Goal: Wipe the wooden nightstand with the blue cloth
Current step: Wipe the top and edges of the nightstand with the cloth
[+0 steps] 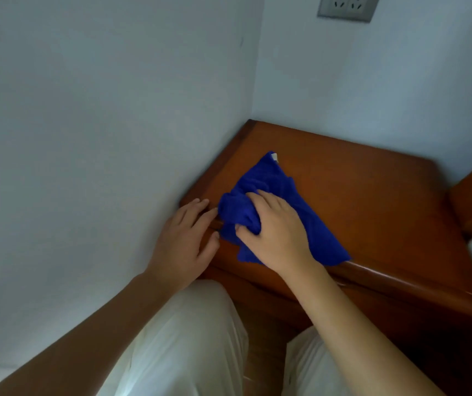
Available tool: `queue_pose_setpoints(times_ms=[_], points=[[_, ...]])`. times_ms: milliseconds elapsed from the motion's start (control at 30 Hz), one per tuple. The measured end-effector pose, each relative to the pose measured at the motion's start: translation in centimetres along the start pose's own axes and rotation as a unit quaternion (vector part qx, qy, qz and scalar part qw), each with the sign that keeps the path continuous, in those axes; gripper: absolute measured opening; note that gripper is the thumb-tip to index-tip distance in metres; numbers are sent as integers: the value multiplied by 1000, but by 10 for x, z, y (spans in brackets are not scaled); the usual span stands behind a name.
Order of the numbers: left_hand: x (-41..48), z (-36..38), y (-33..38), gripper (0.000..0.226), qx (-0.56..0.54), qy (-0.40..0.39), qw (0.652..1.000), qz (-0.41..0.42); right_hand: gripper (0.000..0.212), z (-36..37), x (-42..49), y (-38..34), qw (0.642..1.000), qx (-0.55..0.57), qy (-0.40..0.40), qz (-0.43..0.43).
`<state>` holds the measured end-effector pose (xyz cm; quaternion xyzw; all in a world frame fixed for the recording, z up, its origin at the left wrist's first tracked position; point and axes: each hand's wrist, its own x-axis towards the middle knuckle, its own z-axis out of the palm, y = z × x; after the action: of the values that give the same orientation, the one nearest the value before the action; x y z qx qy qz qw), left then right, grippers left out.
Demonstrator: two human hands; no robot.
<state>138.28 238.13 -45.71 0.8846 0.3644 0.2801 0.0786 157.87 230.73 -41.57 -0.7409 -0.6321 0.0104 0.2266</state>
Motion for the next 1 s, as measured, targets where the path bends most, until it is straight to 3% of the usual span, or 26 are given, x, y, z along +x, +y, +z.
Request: queue_pose_setpoints(times_ms=[100,267,400,500,767,1000], points=[[2,-1,-1,50,1,0,1000,2,64,-19,-22,22,1000,13,-17,-6],[0,2,-2,51,-6,-6,1000,-4,30,-34,-14,49,999,40,9,26],[0,1,-2,53,-14,-17,1000,-10,50,-12,18,34,997,-15,14,70],[-1,-7,-2,57,-5,-46,999,3,62,-1,21,12,999,-26,-9,33],[3,-26,-8,59,52,-45,997,-18,51,3,46,4,999,7,-31,-21],[-9,-38,-16,56,64,-53,997,2,58,25,108,-21,995,32,-81,-58]])
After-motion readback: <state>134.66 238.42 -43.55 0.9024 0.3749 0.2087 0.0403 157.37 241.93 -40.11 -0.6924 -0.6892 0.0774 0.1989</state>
